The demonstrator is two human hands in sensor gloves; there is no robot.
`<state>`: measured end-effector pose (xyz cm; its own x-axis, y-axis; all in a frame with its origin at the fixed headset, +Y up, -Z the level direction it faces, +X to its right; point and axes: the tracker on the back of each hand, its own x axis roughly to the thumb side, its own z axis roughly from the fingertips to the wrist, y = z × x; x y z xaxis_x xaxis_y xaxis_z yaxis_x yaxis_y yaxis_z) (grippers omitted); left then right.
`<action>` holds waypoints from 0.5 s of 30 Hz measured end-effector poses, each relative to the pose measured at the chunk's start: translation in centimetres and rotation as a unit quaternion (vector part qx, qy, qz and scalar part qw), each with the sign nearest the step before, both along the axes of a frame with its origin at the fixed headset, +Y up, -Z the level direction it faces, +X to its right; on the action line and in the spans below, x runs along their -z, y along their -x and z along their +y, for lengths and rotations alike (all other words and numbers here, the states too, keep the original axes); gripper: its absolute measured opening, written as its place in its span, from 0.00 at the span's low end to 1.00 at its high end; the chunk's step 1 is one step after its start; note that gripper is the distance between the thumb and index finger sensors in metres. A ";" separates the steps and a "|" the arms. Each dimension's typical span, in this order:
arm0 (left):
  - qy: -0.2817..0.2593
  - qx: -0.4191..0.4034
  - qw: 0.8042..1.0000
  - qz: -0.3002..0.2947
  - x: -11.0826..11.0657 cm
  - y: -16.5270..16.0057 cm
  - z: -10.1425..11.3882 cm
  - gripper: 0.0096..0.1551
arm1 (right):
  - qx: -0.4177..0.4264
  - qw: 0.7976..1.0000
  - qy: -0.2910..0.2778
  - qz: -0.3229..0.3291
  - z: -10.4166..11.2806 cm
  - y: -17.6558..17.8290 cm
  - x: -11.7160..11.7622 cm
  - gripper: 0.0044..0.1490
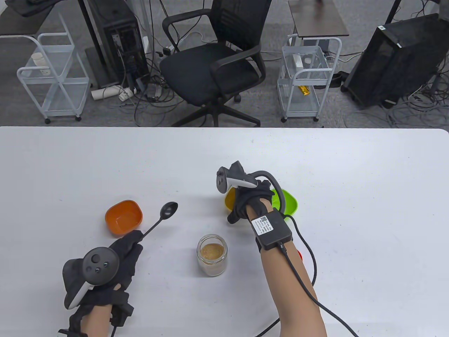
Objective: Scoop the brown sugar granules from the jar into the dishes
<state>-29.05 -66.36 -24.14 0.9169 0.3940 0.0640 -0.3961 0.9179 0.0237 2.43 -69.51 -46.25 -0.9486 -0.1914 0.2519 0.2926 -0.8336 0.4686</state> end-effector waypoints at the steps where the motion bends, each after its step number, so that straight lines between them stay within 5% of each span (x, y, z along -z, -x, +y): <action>1: 0.000 0.000 1.000 -0.001 0.0 0.0 0.0 0.24 | 0.000 1.000 -0.005 0.003 0.1 0.0 0.0 0.80; 15: 0.014 0.001 1.000 -0.008 0.3 0.0 -0.2 0.24 | 0.038 0.997 -0.066 0.019 5.6 -1.7 -4.3 0.77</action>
<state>-29.02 -66.59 -24.40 0.9167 0.3940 0.0673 -0.3944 0.9189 -0.0079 4.13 -63.89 -41.98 -0.9520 -0.1542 0.2644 0.2422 -0.9077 0.3427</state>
